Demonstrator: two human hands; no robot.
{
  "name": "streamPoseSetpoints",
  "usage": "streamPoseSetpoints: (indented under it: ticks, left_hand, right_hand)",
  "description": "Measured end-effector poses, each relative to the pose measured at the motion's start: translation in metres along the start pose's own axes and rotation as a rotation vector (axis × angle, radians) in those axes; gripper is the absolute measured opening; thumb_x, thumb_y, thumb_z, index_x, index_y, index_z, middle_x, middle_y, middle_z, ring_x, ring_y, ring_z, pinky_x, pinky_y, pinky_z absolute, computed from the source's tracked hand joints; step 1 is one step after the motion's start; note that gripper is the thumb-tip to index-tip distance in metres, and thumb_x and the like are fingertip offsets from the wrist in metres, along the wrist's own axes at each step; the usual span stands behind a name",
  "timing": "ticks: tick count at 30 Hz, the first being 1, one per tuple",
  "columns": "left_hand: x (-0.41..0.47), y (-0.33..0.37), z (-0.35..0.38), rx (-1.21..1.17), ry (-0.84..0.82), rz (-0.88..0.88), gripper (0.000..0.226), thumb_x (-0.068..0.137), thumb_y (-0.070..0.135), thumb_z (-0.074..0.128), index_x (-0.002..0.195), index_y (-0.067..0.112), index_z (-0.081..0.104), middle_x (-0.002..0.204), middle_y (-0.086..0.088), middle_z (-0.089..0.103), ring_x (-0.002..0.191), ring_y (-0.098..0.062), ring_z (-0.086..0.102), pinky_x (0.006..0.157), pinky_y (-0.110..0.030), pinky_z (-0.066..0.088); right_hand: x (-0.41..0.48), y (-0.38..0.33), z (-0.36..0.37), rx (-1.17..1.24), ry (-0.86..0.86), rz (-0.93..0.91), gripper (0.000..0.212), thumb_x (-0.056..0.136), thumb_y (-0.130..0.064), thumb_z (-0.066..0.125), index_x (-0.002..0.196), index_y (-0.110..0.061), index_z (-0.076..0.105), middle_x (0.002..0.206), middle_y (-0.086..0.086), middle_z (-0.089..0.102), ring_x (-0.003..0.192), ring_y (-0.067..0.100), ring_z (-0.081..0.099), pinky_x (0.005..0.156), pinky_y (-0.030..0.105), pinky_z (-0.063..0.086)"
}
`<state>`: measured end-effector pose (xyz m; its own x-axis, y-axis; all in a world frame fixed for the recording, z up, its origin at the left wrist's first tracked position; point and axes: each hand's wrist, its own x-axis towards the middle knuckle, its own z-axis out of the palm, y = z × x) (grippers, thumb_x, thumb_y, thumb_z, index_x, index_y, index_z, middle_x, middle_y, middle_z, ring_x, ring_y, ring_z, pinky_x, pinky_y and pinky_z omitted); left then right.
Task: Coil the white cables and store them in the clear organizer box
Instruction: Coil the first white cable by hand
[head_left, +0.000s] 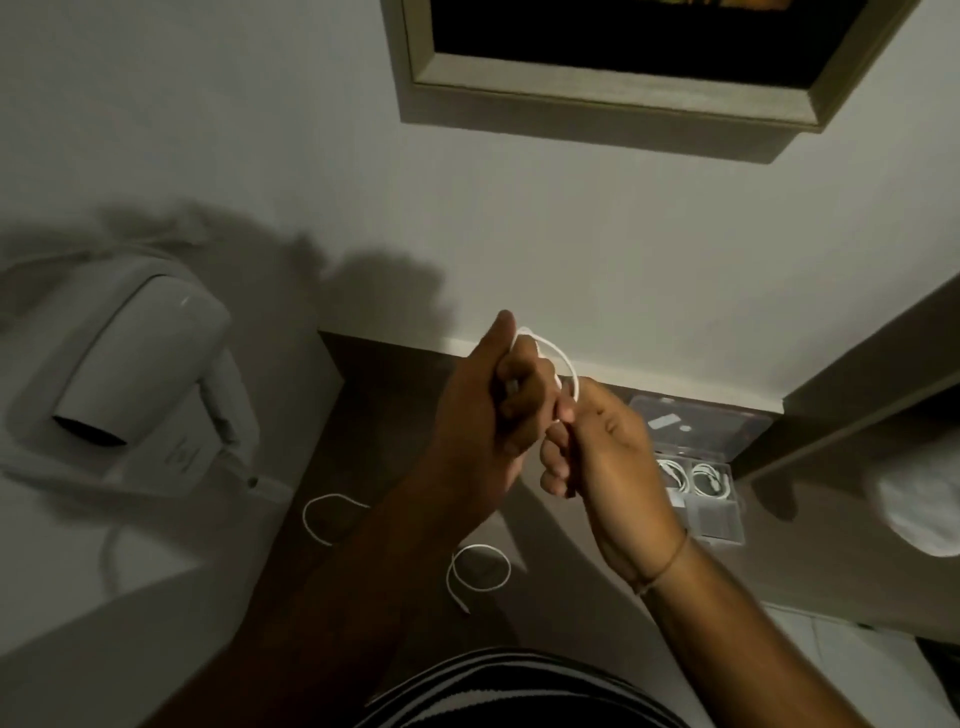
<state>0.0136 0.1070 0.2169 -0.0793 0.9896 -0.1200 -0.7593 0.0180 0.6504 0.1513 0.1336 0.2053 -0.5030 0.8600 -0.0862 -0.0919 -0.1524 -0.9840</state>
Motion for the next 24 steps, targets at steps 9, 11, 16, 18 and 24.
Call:
streamPoseSetpoints:
  ticks: [9, 11, 16, 18, 24]
  left_hand:
    - [0.006, -0.010, 0.001, -0.060, 0.142, 0.167, 0.071, 0.114, 0.047, 0.027, 0.051, 0.021, 0.043, 0.038, 0.004, 0.039, 0.031, -0.012, 0.040, 0.063, -0.027, 0.056]
    - [0.012, -0.008, 0.000, 0.019, 0.209, 0.161, 0.068, 0.115, 0.047, 0.028, 0.055, 0.020, 0.044, 0.045, 0.000, 0.044, 0.039, -0.017, 0.051, 0.073, -0.031, 0.060]
    - [0.017, -0.016, -0.001, 0.159, 0.232, 0.084, 0.065, 0.113, 0.051, 0.028, 0.059, 0.024, 0.052, 0.080, -0.008, 0.075, 0.091, -0.029, 0.081, 0.069, -0.039, 0.065]
    - [0.018, -0.021, -0.005, 0.154, 0.243, 0.103, 0.061, 0.113, 0.050, 0.032, 0.063, 0.025, 0.056, 0.090, -0.012, 0.080, 0.102, -0.034, 0.080, 0.072, -0.038, 0.066]
    - [0.011, -0.029, -0.011, 0.006, 0.140, 0.029, 0.055, 0.113, 0.049, 0.037, 0.070, 0.020, 0.055, 0.092, -0.017, 0.080, 0.106, -0.037, 0.079, 0.084, -0.034, 0.064]
  right_hand:
    - [-0.015, 0.015, 0.008, -0.113, 0.148, 0.002, 0.025, 0.107, -0.006, 0.059, 0.116, -0.013, 0.081, 0.101, 0.017, 0.079, 0.085, 0.036, 0.073, 0.068, 0.033, 0.067]
    - [-0.016, 0.012, 0.008, -0.093, 0.128, 0.024, 0.028, 0.104, -0.002, 0.063, 0.116, -0.019, 0.082, 0.096, 0.005, 0.084, 0.073, 0.022, 0.075, 0.060, 0.025, 0.064]
    - [-0.017, 0.006, 0.011, -0.218, 0.207, -0.104, 0.027, 0.096, -0.002, 0.074, 0.114, -0.021, 0.082, 0.089, 0.013, 0.083, 0.078, 0.038, 0.076, 0.073, 0.043, 0.068]
    - [-0.018, 0.007, 0.008, -0.317, 0.182, -0.163, 0.032, 0.096, 0.001, 0.075, 0.117, -0.021, 0.081, 0.092, 0.012, 0.084, 0.082, 0.036, 0.078, 0.080, 0.046, 0.067]
    - [-0.019, 0.014, -0.007, -0.724, 0.191, -0.500, 0.017, 0.090, -0.012, 0.083, 0.106, -0.016, 0.085, 0.095, -0.006, 0.084, 0.083, 0.006, 0.077, 0.071, 0.034, 0.063]
